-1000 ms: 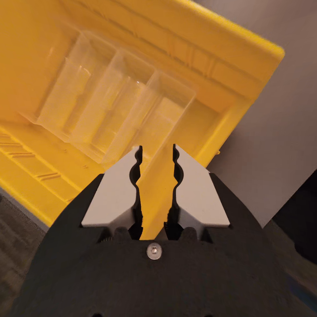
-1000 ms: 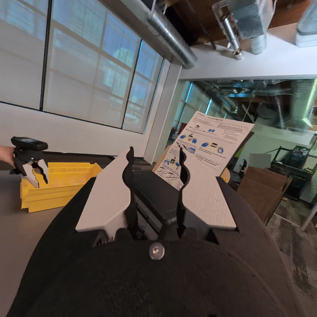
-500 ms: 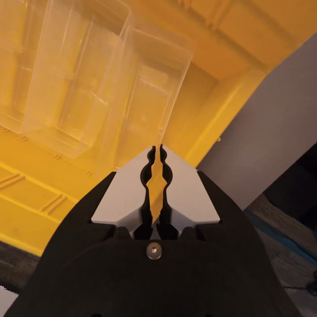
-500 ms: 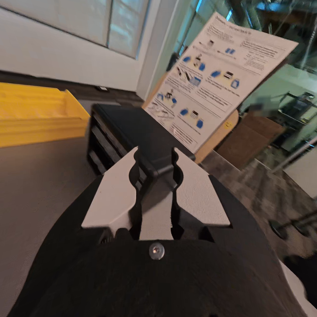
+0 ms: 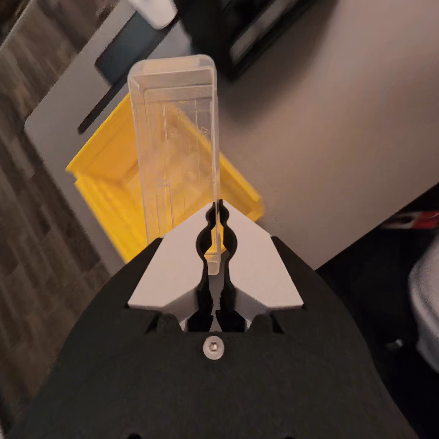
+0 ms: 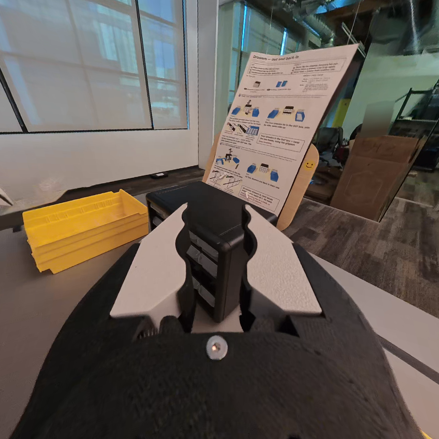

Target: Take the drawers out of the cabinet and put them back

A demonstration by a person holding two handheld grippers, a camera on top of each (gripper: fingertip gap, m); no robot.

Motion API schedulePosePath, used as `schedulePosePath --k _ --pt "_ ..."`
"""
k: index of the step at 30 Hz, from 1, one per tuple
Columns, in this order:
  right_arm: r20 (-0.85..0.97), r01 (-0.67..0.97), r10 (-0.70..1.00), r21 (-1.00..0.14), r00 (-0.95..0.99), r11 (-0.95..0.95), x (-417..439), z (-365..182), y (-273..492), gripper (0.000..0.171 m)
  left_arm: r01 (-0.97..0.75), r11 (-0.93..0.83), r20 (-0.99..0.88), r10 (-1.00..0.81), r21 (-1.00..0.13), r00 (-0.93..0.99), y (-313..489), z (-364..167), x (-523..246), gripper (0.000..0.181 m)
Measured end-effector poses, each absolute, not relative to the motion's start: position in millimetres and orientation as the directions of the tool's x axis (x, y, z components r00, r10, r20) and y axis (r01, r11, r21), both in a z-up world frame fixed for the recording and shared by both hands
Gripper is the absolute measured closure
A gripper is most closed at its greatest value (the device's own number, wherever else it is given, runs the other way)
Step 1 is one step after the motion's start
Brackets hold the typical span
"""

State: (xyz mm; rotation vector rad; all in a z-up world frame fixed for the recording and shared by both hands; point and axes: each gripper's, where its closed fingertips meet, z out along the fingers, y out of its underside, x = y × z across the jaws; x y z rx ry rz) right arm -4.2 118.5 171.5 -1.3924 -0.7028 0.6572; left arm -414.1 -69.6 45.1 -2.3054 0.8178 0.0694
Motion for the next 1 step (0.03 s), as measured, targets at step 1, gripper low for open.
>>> schedulePosePath --k 1 --pt "0.068 0.013 0.77 -0.997 0.634 0.078 -6.5 172.3 113.1 0.132 -0.551 -0.564 -0.241 -0.531 -0.615 0.812 -67.9 43.1 -386.8 0.181"
